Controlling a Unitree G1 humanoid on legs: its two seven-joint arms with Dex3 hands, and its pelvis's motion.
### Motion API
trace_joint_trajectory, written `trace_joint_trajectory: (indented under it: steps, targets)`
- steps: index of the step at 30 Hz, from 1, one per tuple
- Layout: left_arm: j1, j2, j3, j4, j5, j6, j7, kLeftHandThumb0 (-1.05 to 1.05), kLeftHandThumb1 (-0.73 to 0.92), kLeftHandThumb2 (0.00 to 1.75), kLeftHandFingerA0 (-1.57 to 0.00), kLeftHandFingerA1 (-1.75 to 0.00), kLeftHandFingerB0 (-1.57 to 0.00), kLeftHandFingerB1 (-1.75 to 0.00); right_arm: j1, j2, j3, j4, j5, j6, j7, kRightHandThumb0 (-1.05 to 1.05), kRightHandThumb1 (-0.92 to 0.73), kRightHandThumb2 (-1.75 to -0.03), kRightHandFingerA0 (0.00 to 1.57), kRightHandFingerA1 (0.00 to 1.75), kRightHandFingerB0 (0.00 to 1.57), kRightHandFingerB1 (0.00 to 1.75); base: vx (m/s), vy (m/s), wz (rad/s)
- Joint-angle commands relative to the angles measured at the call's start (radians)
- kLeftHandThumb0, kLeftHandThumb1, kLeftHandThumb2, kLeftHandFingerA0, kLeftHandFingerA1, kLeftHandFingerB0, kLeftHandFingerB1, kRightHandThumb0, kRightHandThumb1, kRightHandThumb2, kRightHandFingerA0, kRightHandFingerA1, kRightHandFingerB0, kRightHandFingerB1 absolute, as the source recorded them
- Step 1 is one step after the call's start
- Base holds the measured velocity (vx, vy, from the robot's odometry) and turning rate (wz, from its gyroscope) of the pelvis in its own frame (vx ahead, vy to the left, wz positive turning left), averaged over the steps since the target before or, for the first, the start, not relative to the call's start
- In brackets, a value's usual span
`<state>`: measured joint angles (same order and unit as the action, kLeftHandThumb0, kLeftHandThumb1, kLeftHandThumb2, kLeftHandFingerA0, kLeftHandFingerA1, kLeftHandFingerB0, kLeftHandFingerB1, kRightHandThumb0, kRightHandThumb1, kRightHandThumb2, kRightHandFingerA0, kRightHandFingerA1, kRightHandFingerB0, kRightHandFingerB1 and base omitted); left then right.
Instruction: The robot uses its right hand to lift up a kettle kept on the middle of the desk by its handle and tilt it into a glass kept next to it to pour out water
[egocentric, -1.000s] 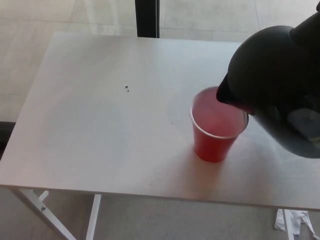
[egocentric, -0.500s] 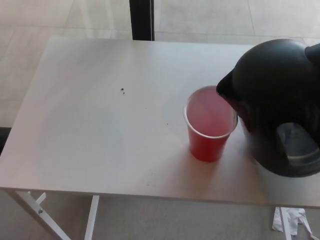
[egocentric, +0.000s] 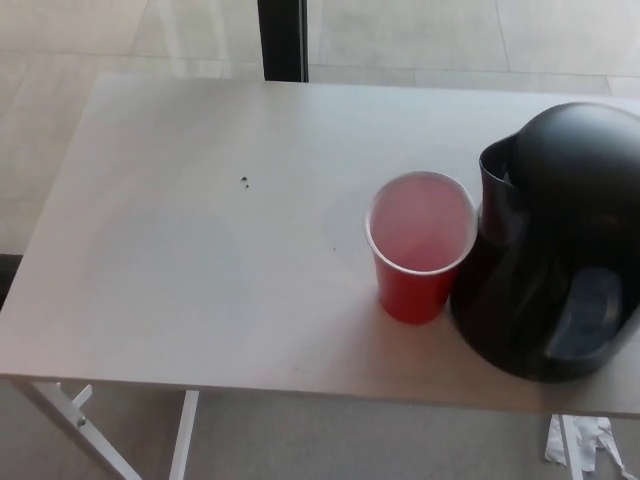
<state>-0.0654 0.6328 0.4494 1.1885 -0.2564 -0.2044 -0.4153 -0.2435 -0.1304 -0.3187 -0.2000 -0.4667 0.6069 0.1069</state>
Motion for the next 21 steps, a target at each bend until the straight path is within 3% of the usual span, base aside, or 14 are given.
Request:
trace_joint_trajectory:
  steps: [1, 4, 5, 6, 7, 8, 10, 11, 13, 14, 16, 19, 20, 21]
  targets:
    - [0.011, 0.008, 0.009, -0.001, -0.008, 0.014, -0.005, -0.88, 0.92, 0.78, -0.52, -0.50, -0.34, -0.39, 0.074, 0.011, 0.009, 0.059, 0.083, -0.015, -0.004, -0.19, -0.56, -0.89, 0.90, 1.75, 0.77, 1.50, 0.00, 0.000, 0.00]
    - [0.014, 0.008, 0.004, 0.000, 0.000, 0.006, 0.006, -0.89, 0.92, 0.78, -0.52, -0.49, -0.35, -0.38, 0.089, 0.011, -0.012, 0.076, 0.125, -0.040, -0.004, -0.23, -0.53, -0.98, 0.93, 1.75, 0.80, 1.35, 0.00, 0.000, 0.00]
    - [0.015, 0.006, 0.007, -0.001, -0.004, 0.005, 0.002, -0.88, 0.80, 1.18, -0.47, -0.59, -0.30, -0.52, 0.090, 0.008, -0.013, 0.077, 0.129, -0.039, -0.007, -0.23, -0.53, -0.96, 0.93, 1.75, 0.82, 1.13, 0.00, 0.000, 0.00]
    - [0.014, 0.005, 0.007, 0.000, -0.005, 0.005, 0.002, -0.85, 0.79, 1.18, -0.47, -0.59, -0.30, -0.52, 0.092, 0.004, -0.012, 0.080, 0.129, -0.040, -0.012, -0.22, -0.63, -0.74, 0.92, 1.71, 0.72, 0.75, 0.00, 0.000, 0.00]
    - [0.013, 0.005, 0.006, 0.002, -0.002, 0.006, 0.005, -0.85, 0.79, 1.18, -0.47, -0.59, -0.30, -0.52, 0.092, 0.000, -0.011, 0.084, 0.129, -0.042, -0.020, -0.22, -0.63, -0.74, 0.92, 1.71, 0.72, 0.75, 0.00, 0.000, 0.00]
    - [0.013, 0.005, 0.005, 0.003, -0.001, 0.002, 0.007, -0.95, 0.92, 0.82, -0.51, -0.51, -0.36, -0.43, 0.095, -0.006, -0.008, 0.077, 0.132, -0.036, -0.015, -0.32, -0.67, -0.63, 0.84, 1.67, 0.61, 0.57, 0.00, 0.000, 0.00]
    - [0.012, 0.006, 0.007, 0.000, -0.003, 0.007, 0.009, -0.90, 0.92, 0.78, -0.52, -0.51, -0.36, -0.39, 0.098, -0.018, -0.004, 0.074, 0.152, -0.035, 0.004, -0.34, -0.64, -0.62, 0.74, 1.53, 0.49, 0.45, 0.00, 0.000, 0.00]
    - [0.011, 0.007, 0.007, 0.001, -0.003, 0.011, 0.008, -0.87, 0.79, 1.18, -0.46, -0.59, -0.29, -0.52, 0.110, -0.033, -0.002, 0.056, 0.178, -0.038, 0.045, -0.45, -0.64, -0.59, 0.69, 1.04, 0.26, 0.32, 0.00, 0.000, 0.00]
    - [0.013, 0.007, 0.004, -0.001, 0.000, 0.002, 0.007, -0.86, 0.80, 1.18, -0.46, -0.59, -0.29, -0.52, 0.128, -0.062, 0.004, 0.043, 0.222, -0.050, 0.094, -0.49, -0.62, -0.59, 0.51, 0.73, 0.16, 0.28, 0.00, 0.000, 0.00]
    - [0.016, 0.006, 0.001, -0.002, 0.004, -0.001, 0.011, -0.89, 0.92, 0.80, -0.53, -0.50, -0.35, -0.39, 0.139, -0.088, 0.011, 0.036, 0.245, -0.041, 0.139, -0.60, -0.51, -0.67, 0.06, 0.28, 0.08, 0.24, 0.00, 0.000, 0.00]
    - [0.015, 0.007, 0.006, 0.002, -0.002, 0.007, 0.005, -0.90, 0.92, 0.78, -0.52, -0.52, -0.34, -0.41, 0.175, -0.179, 0.042, 0.032, 0.284, -0.084, 0.264, -0.70, -0.46, -0.73, 0.00, 0.00, 0.00, 0.00, 0.00, 0.000, 0.00]
    - [0.026, 0.003, 0.002, 0.003, 0.003, -0.002, 0.007, -0.89, 0.92, 0.79, -0.52, -0.49, -0.35, -0.39, 0.209, -0.237, 0.060, 0.010, 0.301, -0.106, 0.321, -0.83, -0.45, -0.73, 0.00, 0.00, 0.00, 0.00, 0.00, 0.000, 0.00]
    - [0.031, 0.005, 0.000, 0.002, 0.006, -0.006, 0.012, -0.89, 0.82, 1.20, -0.46, -0.58, -0.31, -0.51, 0.217, -0.253, 0.063, -0.010, 0.306, -0.100, 0.334, -0.83, -0.47, -0.70, 0.00, 0.00, 0.00, 0.00, 0.00, 0.000, 0.00]
    - [0.033, 0.005, -0.001, 0.000, 0.008, -0.007, 0.014, -0.89, 0.82, 1.20, -0.46, -0.58, -0.31, -0.51, 0.220, -0.262, 0.065, -0.014, 0.310, -0.097, 0.336, -0.83, -0.47, -0.70, 0.00, 0.00, 0.00, 0.00, 0.00, 0.000, 0.00]
